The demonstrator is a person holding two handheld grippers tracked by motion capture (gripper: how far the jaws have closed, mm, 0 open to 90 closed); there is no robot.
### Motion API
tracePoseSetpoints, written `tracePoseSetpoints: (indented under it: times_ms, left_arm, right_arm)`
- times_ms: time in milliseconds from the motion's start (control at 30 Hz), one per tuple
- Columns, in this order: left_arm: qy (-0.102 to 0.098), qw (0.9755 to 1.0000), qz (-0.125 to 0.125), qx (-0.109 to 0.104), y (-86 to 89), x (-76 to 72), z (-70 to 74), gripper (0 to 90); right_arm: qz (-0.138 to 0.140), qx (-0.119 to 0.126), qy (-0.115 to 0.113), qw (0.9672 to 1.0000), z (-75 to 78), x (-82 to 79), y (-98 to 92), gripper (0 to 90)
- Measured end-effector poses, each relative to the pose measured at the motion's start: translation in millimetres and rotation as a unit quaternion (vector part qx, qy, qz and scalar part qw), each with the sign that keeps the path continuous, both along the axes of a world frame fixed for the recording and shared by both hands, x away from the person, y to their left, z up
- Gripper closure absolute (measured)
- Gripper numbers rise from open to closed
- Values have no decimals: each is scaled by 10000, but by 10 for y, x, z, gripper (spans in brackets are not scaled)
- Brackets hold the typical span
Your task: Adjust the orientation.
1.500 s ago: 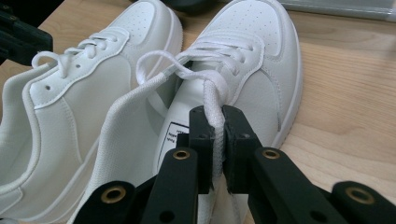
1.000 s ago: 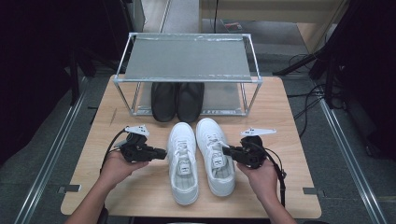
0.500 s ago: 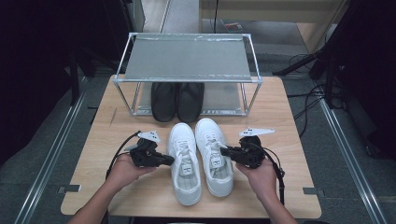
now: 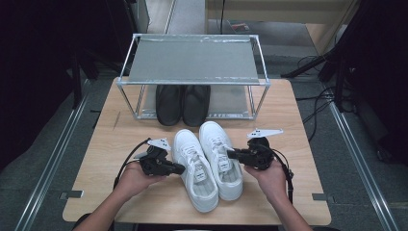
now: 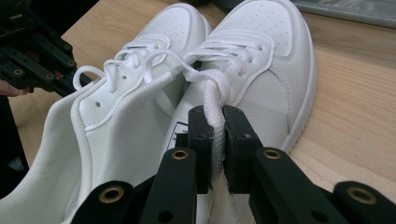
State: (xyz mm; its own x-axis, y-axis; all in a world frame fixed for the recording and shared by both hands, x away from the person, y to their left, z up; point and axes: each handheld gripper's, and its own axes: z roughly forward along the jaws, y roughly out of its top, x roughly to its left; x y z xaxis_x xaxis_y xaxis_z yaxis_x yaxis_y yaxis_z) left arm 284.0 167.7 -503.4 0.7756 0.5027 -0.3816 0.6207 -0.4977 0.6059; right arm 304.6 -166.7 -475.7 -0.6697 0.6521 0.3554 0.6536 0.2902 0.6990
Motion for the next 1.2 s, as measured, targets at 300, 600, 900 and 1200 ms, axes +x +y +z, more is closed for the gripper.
tracePoseSetpoints:
  times_ms: [300, 600, 900, 1200]
  left_arm:
    - [67, 9999, -8, -81, -80, -36, -4, 855]
    - [42, 9998, -129, -117, -90, -62, -1, 840]
    - [-17, 9996, -105, -259, -11, -85, 64, 722]
    - [-198, 9990, 84, -382, 158, -98, 191, 601]
  right_arm:
    - [257, -26, -50, 9997, 6, 140, -54, 840]
    - [387, -52, -247, 9989, 0, 190, -94, 817]
    - [361, 57, -290, 9989, 18, 154, -167, 700]
    - [127, 413, -495, 9978, 190, 7, -308, 674]
